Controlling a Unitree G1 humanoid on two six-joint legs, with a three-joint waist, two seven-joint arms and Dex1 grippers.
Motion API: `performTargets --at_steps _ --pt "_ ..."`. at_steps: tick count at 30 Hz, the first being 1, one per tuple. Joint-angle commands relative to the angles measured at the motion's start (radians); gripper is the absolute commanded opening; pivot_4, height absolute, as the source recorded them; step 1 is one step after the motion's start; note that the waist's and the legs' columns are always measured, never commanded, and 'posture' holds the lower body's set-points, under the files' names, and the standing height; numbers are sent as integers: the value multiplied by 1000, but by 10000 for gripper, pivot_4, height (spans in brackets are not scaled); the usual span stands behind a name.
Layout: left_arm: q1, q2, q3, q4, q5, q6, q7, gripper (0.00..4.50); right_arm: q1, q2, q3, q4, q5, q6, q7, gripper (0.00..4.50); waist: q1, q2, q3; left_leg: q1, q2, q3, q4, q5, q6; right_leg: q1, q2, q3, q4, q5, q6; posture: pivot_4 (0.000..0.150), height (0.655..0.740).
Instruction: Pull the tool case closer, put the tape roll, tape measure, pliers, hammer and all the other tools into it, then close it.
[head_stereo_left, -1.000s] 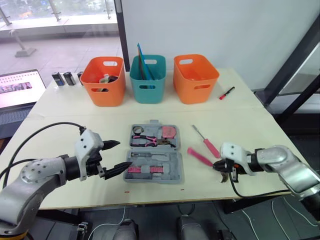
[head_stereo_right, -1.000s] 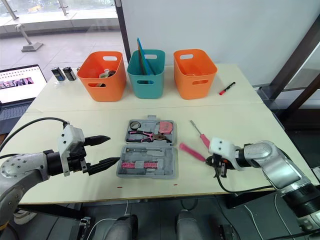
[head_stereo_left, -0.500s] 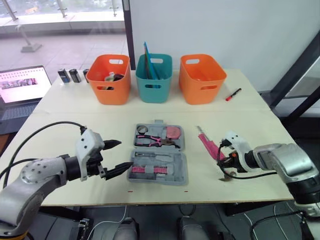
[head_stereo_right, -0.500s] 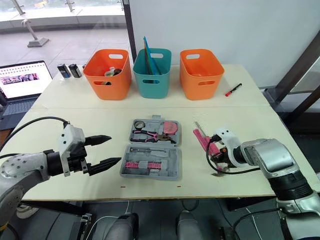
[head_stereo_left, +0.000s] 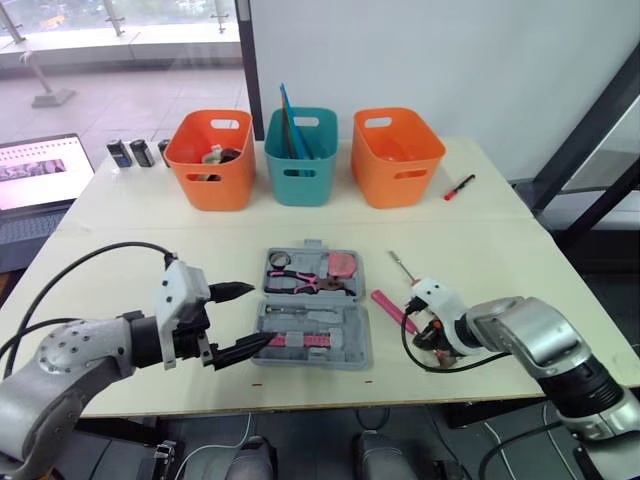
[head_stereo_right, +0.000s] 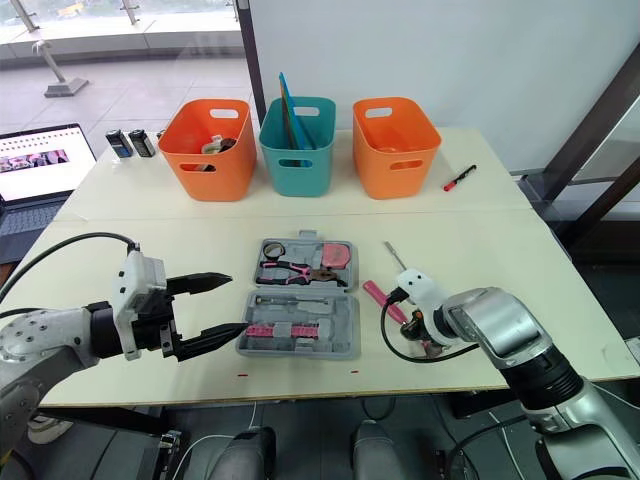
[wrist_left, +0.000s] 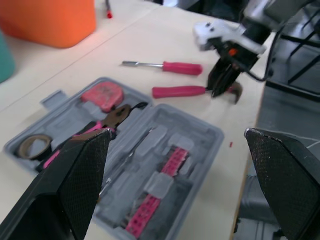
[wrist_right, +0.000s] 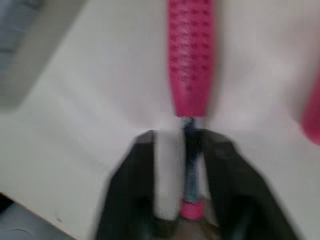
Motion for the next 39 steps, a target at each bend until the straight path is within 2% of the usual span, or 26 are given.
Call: performTargets --at_steps 1,3,5,9,11,15,19,24,29,30,33,39 --pt "-31 17 3 -1 -15 -10 -22 45000 -9 -28 -90 -74 26 0 9 33551 2 0 0 0 0 0 0 0 0 0 0 0 0 0 0 1500 7344" --pt "-52 17 -12 6 -24 4 -28 45000 26 -71 -138 -126 61 -55 66 43664 6 0 0 -1 0 0 0 0 0 0 0 0 -1 0 0 1500 7344" --pt "-80 18 -34 17 -21 6 -38 45000 100 -114 -176 -178 46 -215 101 43664 9 0 0 -2 0 0 -1 0 0 0 0 0 -1 0 1 1500 7344" --pt "-110 15 -65 39 -2 -5 -54 45000 238 -100 -265 -195 37 -514 158 43664 3 -1 0 -2 0 0 -1 -1 2 0 0 -1 -2 -1 2 1500 7344" --pt "-137 5 -86 52 8 -12 -54 45000 289 -82 -267 -151 40 -543 162 43664 -1 -1 0 -1 0 0 -1 -1 2 0 0 0 -1 -1 2 1500 7344" --pt "-157 2 -105 66 21 -19 -54 45000 392 -43 -221 -90 -68 -689 84 43664 0 -1 0 0 0 0 0 -1 2 1 0 0 -1 -1 2 1500 7344" --pt "-153 9 -102 79 32 -24 -62 45000 451 65 -247 -41 -83 -724 -4 43664 -1 0 0 0 0 0 0 -1 2 1 0 0 -1 -1 2 1500 7344" --pt "-164 9 -103 88 46 -19 -53 45000 466 107 -263 6 -86 -736 -20 43664 0 0 0 0 0 0 0 -1 2 1 0 0 -1 -1 1 1500 7344" --pt "-219 -9 -151 58 44 29 -1 45000 463 102 -291 43 -74 -719 -1 21396 5 -1 0 0 0 0 1 -1 2 2 0 0 -1 0 1 1500 7344" --pt "-228 -14 -160 53 42 38 10 45000 467 92 -295 44 -72 -713 9 14734 5 -1 0 0 0 0 1 -1 2 2 0 0 -1 -1 1 1500 7344" --pt "-241 -25 -176 46 44 52 31 45000 484 65 -304 35 -69 -693 34 173 3 -1 0 0 0 0 0 -1 2 2 0 0 -1 -1 1 1500 7344" --pt "-234 -36 -188 54 54 48 40 45000 507 37 -304 21 -70 -683 57 173 6 -1 0 0 0 -1 0 -1 2 2 0 0 -1 -1 2 1500 7344"
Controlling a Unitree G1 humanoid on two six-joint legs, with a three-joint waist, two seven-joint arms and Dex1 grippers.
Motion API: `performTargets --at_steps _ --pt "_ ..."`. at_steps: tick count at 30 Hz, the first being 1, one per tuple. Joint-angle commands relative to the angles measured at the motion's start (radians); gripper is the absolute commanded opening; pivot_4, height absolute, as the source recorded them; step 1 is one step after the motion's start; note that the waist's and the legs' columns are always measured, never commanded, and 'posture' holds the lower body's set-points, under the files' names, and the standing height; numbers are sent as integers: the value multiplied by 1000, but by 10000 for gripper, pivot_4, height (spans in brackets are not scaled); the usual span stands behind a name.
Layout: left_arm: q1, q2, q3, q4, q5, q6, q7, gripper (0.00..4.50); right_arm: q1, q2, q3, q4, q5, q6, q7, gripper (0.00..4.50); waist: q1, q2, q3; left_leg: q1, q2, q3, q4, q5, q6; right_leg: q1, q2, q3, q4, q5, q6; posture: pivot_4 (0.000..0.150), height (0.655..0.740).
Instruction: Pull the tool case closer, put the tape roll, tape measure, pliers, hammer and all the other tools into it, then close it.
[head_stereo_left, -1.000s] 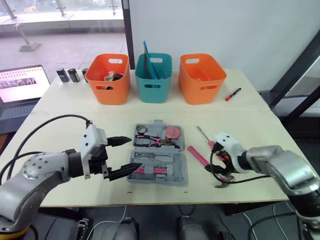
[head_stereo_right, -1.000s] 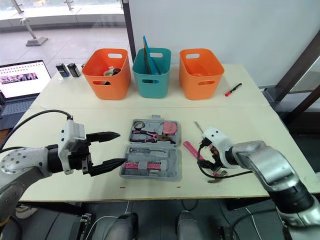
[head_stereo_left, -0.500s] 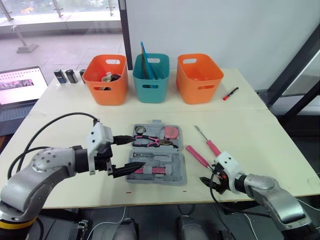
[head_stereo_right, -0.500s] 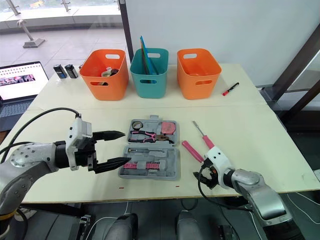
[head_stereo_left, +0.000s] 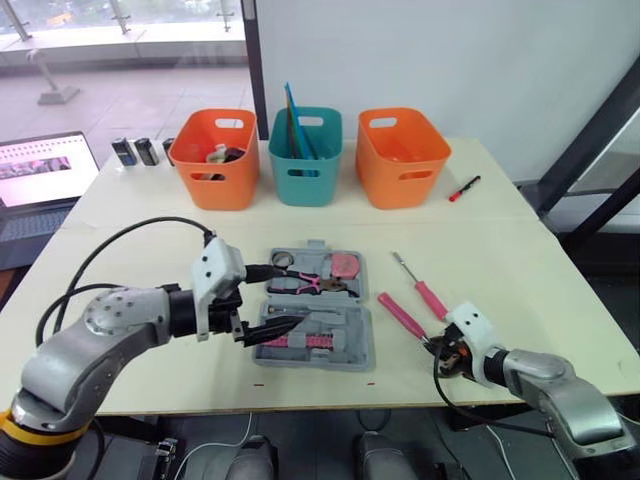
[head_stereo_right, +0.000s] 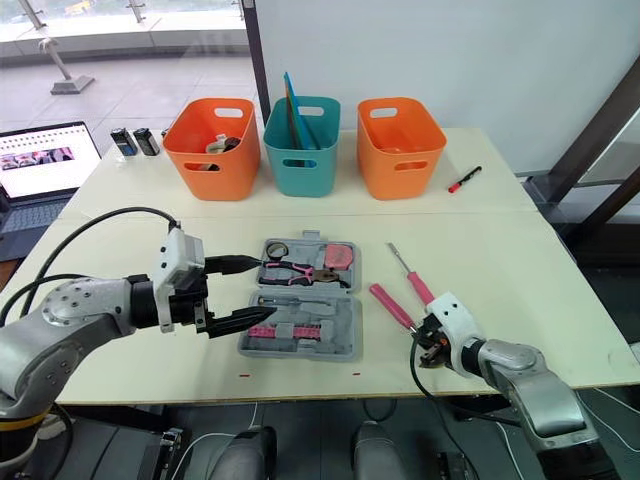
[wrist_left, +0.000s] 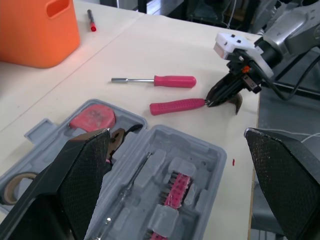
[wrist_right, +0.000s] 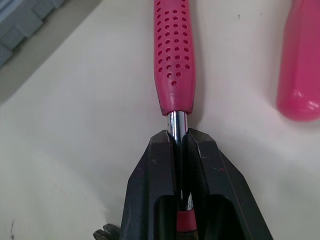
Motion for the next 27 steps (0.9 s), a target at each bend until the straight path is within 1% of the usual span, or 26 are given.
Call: performTargets --at_steps 1,6,8,9,10,11,20,23,26,27 --pt "7 2 15 -8 5 -17 -6 45000 21 -15 -14 -11 4 20 12 173 0 0 0 0 0 0 0 0 0 0 0 0 0 0 0 1500 7344" --pt "36 25 55 21 5 -45 -54 45000 0 4 -24 -12 20 12 20 173 -2 0 0 0 0 0 1 0 0 0 0 0 0 0 0 1500 7344" --pt "50 29 61 26 8 -58 -66 45000 -1 1 -19 -4 12 0 25 9493 -3 0 0 0 0 0 1 0 0 0 0 0 0 0 0 1500 7344" --pt "56 29 65 29 11 -64 -71 45000 1 -5 -16 -1 4 -8 26 12733 -3 0 0 0 0 0 1 0 0 0 0 0 0 0 0 1500 7344" --pt "63 27 69 32 13 -70 -75 45000 5 -8 -18 4 -3 -16 24 17999 -3 0 0 0 0 0 1 0 0 0 0 0 0 0 0 1500 7344" --pt "66 27 71 36 15 -75 -78 45000 7 -12 -20 7 -5 -18 26 22360 -3 0 0 0 0 0 1 0 0 0 0 0 0 0 0 1500 7344" --pt "56 9 50 65 46 -114 -92 45000 51 -38 -42 -7 3 -12 43 22360 0 0 0 0 0 0 1 0 0 0 0 0 0 0 -1 1500 7344" --pt "57 6 47 62 48 -115 -91 45000 64 -37 -50 -8 6 -10 45 14271 0 0 0 0 0 0 1 0 0 0 0 0 0 0 -1 1500 7344" --pt "63 8 53 57 44 -110 -89 45000 62 -38 -57 -7 4 -15 50 211 -1 0 0 0 0 0 1 0 0 0 0 0 0 0 -1 1500 7344" --pt "67 10 58 55 40 -108 -89 45000 53 -38 -65 -11 12 -12 56 211 -2 -1 0 0 0 0 1 0 0 0 0 0 0 0 -1 1500 7344"
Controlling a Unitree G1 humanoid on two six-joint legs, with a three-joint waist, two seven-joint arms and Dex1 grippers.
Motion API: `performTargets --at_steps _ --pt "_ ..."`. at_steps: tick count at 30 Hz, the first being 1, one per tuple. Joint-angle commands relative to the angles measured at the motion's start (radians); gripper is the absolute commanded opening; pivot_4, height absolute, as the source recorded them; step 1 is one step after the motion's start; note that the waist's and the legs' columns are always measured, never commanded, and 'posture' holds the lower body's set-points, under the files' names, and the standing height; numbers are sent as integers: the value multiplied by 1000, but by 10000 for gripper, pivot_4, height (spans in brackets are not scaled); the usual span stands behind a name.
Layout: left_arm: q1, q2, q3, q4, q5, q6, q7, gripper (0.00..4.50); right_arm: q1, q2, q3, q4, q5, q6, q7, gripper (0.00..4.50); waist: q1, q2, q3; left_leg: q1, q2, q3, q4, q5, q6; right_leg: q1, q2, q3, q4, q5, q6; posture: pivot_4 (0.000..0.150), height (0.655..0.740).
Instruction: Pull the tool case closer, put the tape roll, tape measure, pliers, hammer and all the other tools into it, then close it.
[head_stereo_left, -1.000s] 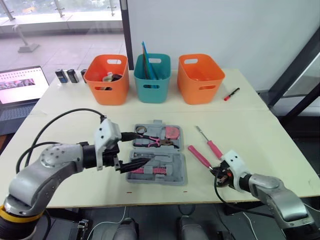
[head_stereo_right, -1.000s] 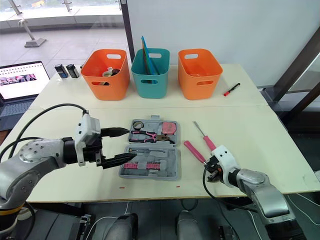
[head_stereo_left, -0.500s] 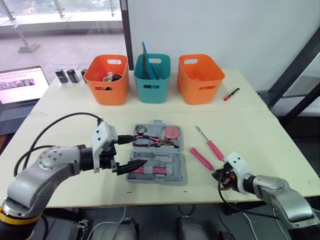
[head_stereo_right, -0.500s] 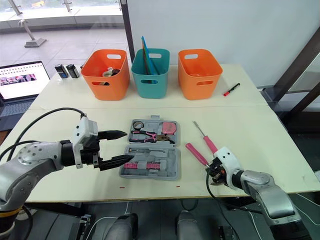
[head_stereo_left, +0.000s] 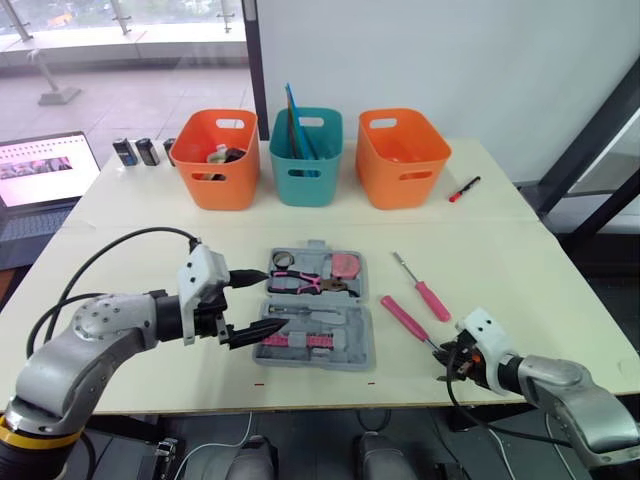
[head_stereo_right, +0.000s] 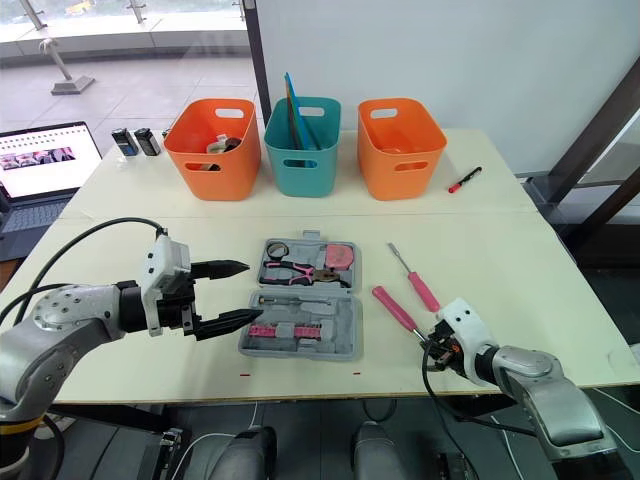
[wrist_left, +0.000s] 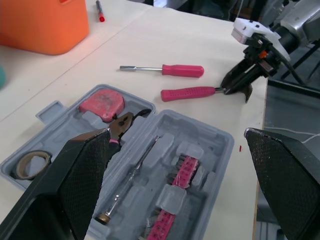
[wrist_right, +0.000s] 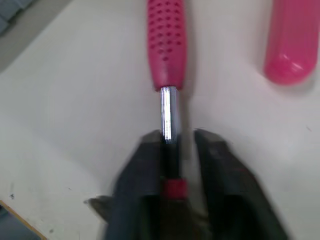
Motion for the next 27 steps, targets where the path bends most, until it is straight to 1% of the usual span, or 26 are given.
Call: performTargets --at_steps 1,3,6,9,12,14,15,17,19,21,22,23,24,27 --pt "4 4 24 -25 -8 -9 -2 45000 -10 -14 -22 -13 21 22 19 211 -1 0 0 0 0 0 0 0 0 0 0 0 0 0 0 1500 7344" --pt "20 11 39 -27 -17 -1 -5 45000 -28 -56 -2 -37 24 35 68 211 -1 1 0 0 0 0 0 0 0 0 0 0 0 0 0 1500 7344" --pt "42 35 52 -20 -1 -9 -16 45000 -66 -106 -23 -114 99 111 136 211 -1 1 1 0 0 0 0 0 0 -1 0 0 0 0 0 1500 7344" --pt "47 58 70 11 8 -18 -31 45000 -123 -183 9 -180 66 166 133 211 -5 3 2 0 0 1 -1 0 0 -2 0 1 1 0 0 1500 7344" --pt "58 85 109 41 -2 -27 -69 45000 -262 -221 40 -259 118 234 170 211 -7 2 2 0 0 1 0 0 0 -2 0 0 1 0 0 1500 7344" --pt "78 110 113 57 26 -52 -100 45000 -391 -286 130 -277 153 301 278 211 -10 3 2 0 0 1 -1 0 0 -3 0 1 1 0 -1 1500 7344" --pt "90 116 114 67 46 -77 -112 45000 -448 -316 193 -269 125 297 316 211 -9 3 2 0 0 2 -1 0 0 -4 0 1 1 0 -1 1500 7344" --pt "109 116 121 89 75 -124 -126 45000 -537 -349 308 -247 52 221 380 211 -3 2 2 0 1 2 -2 0 0 -4 -1 0 0 0 -1 1500 7344" --pt "126 114 131 101 83 -150 -139 45000 -609 -354 392 -221 16 210 422 211 1 2 2 -2 1 2 -3 0 0 -5 -1 0 -1 0 0 1500 7344" --pt "163 103 165 106 96 -191 -141 45000 -719 -317 491 -177 -41 215 450 211 0 2 2 -7 1 2 -3 0 0 -9 -1 -1 -1 0 0 1500 7344" --pt "186 96 185 104 91 -198 -139 45000 -769 -299 534 -161 -52 239 472 211 -5 3 2 -12 0 2 -2 0 0 -14 -1 0 -1 1 0 1500 7344" --pt "214 85 205 103 86 -205 -135 45000 -813 -273 576 -146 -66 252 487 211 -8 3 2 -17 0 2 0 0 0 -19 -1 0 1 1 -1 1500 7344" --pt "243 79 216 101 96 -218 -132 45000 -851 -240 607 -130 -72 277 490 211 -13 3 2 -18 0 3 0 0 0 -21 -1 0 2 2 0 1500 7344" --pt "319 63 245 73 100 -233 -126 45000 -944 -124 676 -69 -105 322 467 211 -20 3 2 -17 2 1 -2 0 0 -22 1 -1 3 1 0 1500 7344"
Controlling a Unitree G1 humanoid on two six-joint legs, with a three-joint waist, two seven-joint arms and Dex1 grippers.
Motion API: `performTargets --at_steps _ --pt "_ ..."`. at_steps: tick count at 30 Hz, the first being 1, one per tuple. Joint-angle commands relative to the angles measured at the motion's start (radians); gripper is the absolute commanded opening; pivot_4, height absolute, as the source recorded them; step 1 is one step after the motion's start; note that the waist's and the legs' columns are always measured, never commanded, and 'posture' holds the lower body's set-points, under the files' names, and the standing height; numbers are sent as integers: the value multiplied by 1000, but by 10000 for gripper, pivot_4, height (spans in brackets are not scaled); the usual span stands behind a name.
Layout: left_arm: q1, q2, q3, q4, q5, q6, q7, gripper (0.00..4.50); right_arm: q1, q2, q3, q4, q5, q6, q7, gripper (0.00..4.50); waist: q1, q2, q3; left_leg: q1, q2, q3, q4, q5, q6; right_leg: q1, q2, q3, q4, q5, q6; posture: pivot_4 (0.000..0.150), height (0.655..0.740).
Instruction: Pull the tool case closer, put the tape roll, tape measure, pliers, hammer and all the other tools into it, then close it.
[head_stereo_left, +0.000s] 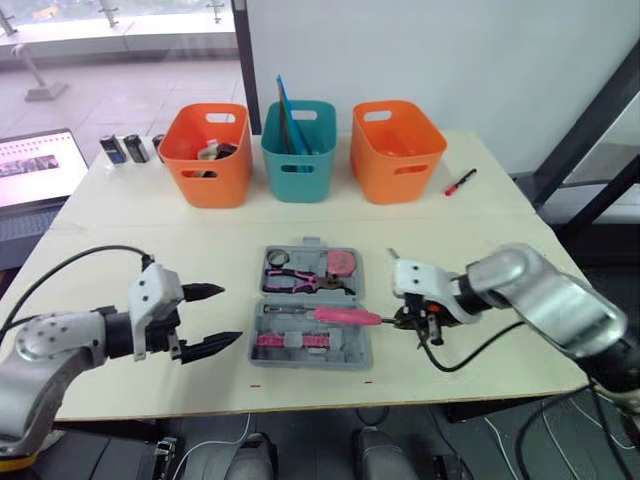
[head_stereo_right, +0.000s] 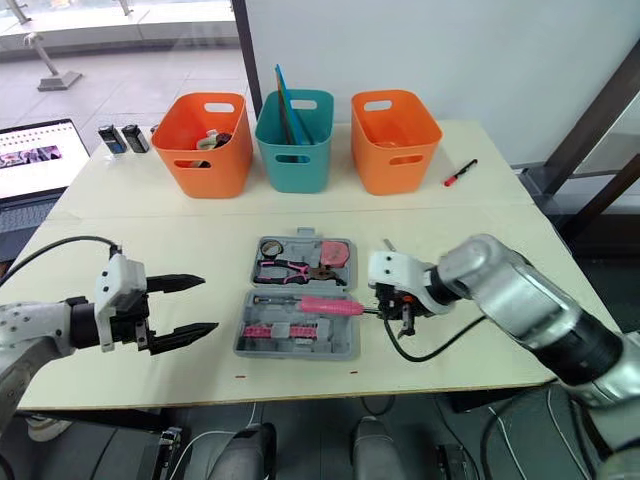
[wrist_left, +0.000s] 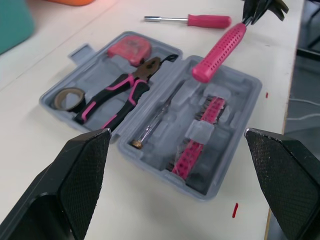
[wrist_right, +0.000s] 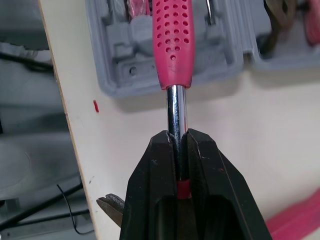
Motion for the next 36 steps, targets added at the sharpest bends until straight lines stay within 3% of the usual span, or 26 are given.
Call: performTargets --at_steps 1,16,36 --pt "49 -15 57 -55 -3 -26 12 45000 -77 82 46 33 -38 28 -13 211 0 0 0 0 0 0 0 0 0 0 0 0 0 0 0 1500 7344" --pt "144 -46 146 -125 -16 -8 56 45000 -158 311 178 231 -135 -13 -21 211 13 0 0 1 0 0 1 0 0 1 0 0 1 1 -1 1500 7344" --pt "148 -59 132 -113 -4 -20 65 45000 -140 432 201 360 -209 -31 -50 211 13 0 0 1 0 -1 2 0 0 1 0 -1 3 1 -1 1500 7344"
